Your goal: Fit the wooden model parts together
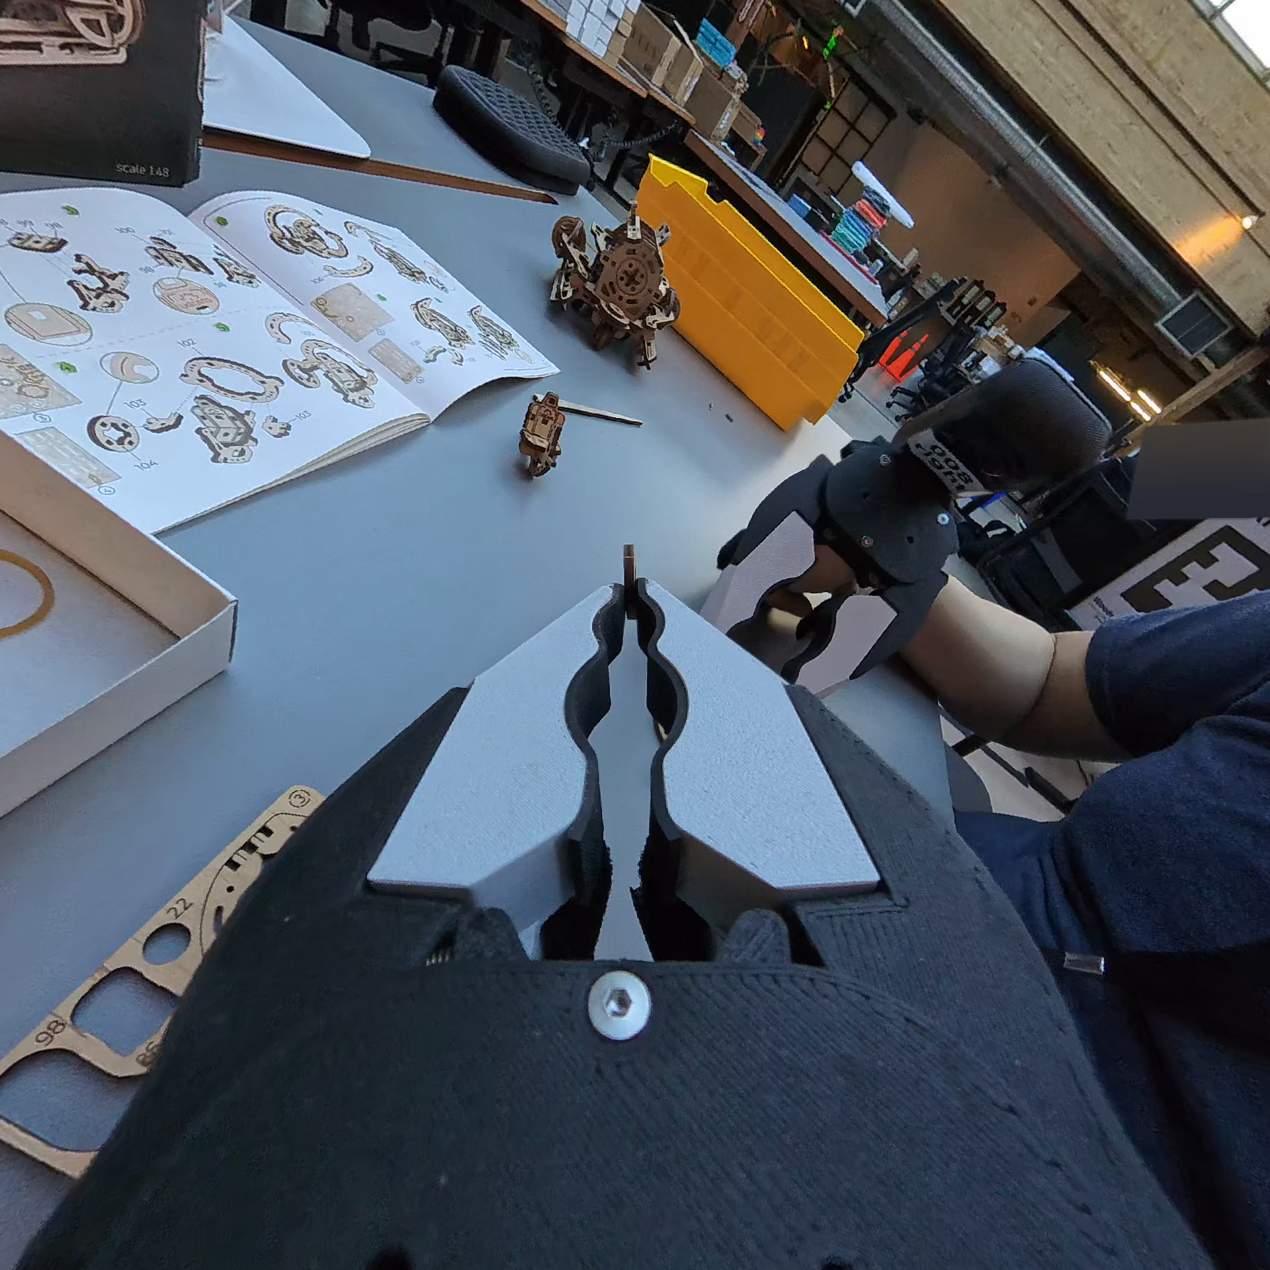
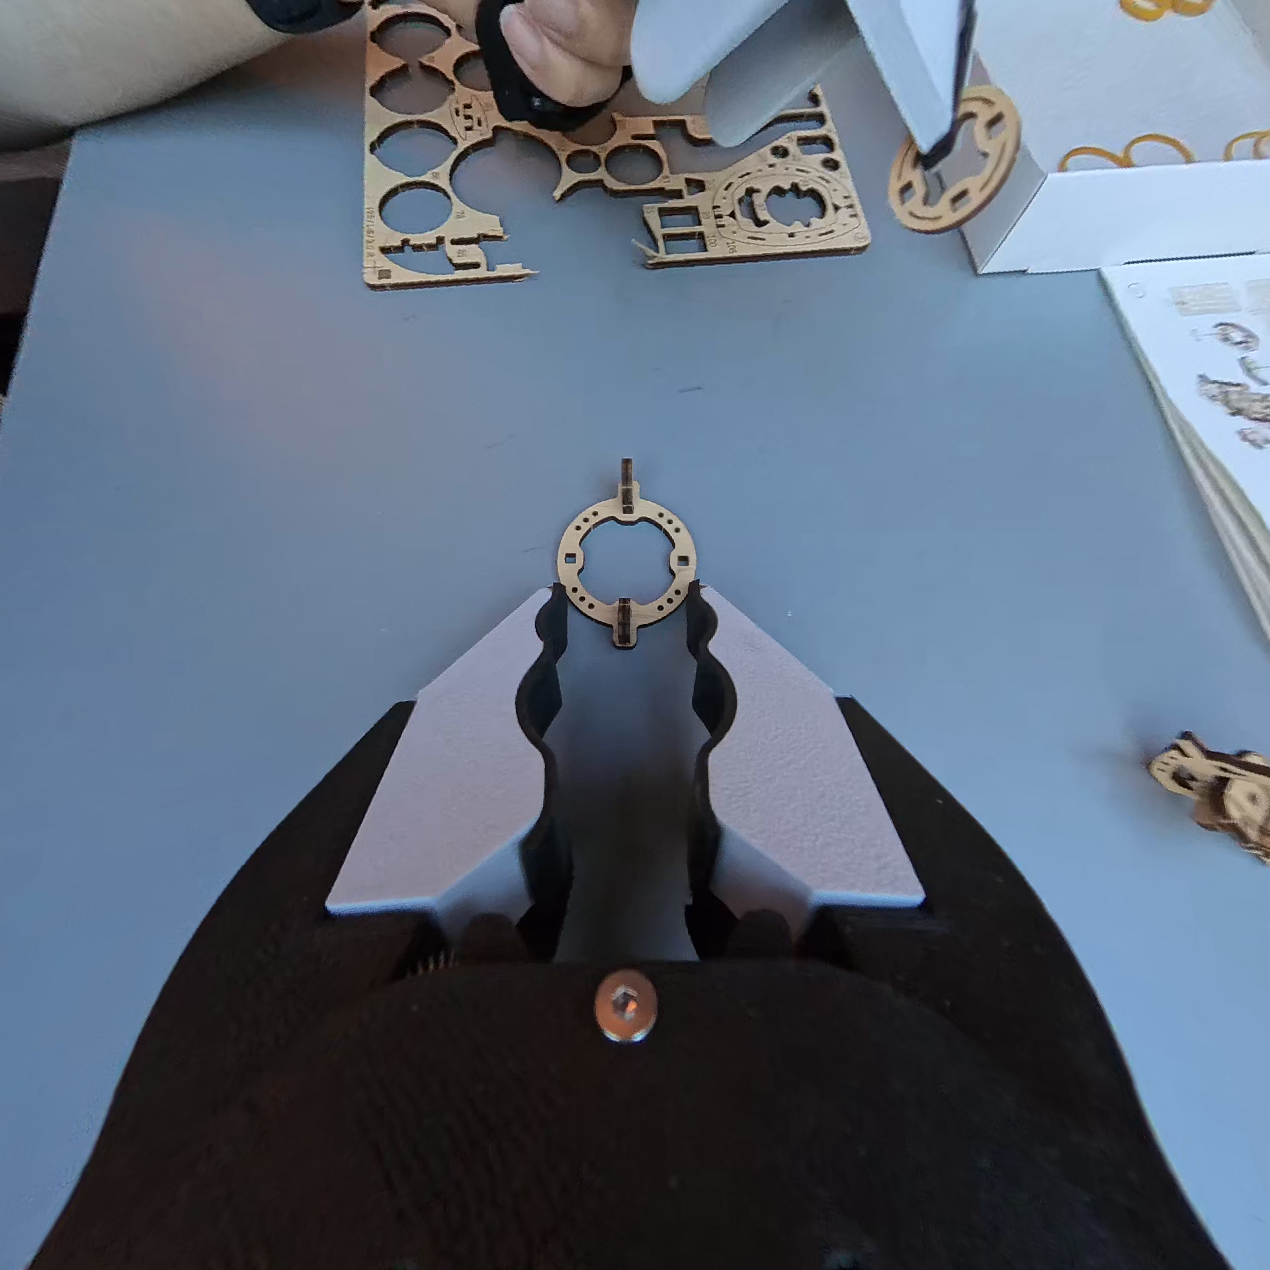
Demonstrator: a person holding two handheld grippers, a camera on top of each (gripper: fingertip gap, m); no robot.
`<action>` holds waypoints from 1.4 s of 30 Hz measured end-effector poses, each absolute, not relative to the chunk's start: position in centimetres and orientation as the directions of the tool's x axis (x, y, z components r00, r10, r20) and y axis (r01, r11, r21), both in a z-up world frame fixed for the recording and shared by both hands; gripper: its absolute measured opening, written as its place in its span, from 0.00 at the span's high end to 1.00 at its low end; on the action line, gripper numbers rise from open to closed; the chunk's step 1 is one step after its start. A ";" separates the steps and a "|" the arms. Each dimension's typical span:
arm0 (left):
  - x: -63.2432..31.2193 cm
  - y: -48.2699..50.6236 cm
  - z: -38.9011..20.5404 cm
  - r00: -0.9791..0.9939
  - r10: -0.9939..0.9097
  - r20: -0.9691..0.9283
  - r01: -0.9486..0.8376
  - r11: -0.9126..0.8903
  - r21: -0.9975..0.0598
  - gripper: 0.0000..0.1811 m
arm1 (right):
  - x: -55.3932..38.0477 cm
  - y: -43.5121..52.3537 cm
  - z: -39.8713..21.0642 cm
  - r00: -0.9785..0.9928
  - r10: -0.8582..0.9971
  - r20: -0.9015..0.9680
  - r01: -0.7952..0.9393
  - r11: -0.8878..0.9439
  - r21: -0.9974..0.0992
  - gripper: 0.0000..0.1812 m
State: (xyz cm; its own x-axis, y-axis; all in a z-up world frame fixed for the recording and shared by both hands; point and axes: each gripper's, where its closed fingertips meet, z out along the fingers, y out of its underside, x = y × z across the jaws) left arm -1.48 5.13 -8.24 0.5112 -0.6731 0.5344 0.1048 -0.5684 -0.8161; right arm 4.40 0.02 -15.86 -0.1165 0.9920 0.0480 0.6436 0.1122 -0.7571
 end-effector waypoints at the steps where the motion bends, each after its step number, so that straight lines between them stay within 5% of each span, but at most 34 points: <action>1: -1.6 5.2 -8.2 0.516 -0.673 0.530 0.105 -0.565 -0.818 1.00 | 4.3 0.5 -15.7 -0.103 0.991 0.087 0.642 0.133 -0.755 0.81; 6: -2.0 5.3 -7.7 0.519 -0.669 0.532 0.129 -0.554 -0.823 1.00 | 4.3 5.6 -11.9 0.049 0.905 0.423 0.614 0.307 -0.728 0.82; 12: -1.9 5.3 -7.7 0.526 -0.671 0.522 0.122 -0.548 -0.828 1.00 | 3.9 12.8 -6.0 0.013 0.612 0.791 0.686 0.570 -0.453 0.81; 19: -1.8 5.5 -8.5 0.540 -0.666 0.514 0.102 -0.555 -0.826 1.00 | 1.2 19.4 -7.6 -0.086 0.619 0.781 0.776 0.533 -0.337 0.81; 25: -1.9 5.4 -7.9 0.531 -0.671 0.518 0.120 -0.546 -0.829 1.00 | 0.8 19.0 -6.7 0.024 0.717 0.697 0.688 0.494 -0.532 0.81; 37: -2.7 5.9 -7.6 0.596 -0.653 0.467 0.113 -0.507 -0.854 1.00 | 3.0 14.4 -7.5 0.106 0.699 0.707 0.713 0.442 -0.544 0.81; 42: -2.1 5.7 -7.5 0.604 -0.649 0.462 0.106 -0.509 -0.854 1.00 | 4.2 12.1 -9.0 0.118 0.509 0.853 0.763 0.503 -0.406 0.81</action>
State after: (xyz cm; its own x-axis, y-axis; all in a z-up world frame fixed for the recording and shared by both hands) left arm -2.11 5.69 -7.52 0.6041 -0.6493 0.4621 0.1060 -0.5092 -0.8541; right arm 4.16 12.13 -9.04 0.1175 0.5090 0.8527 0.7631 0.5032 -0.4056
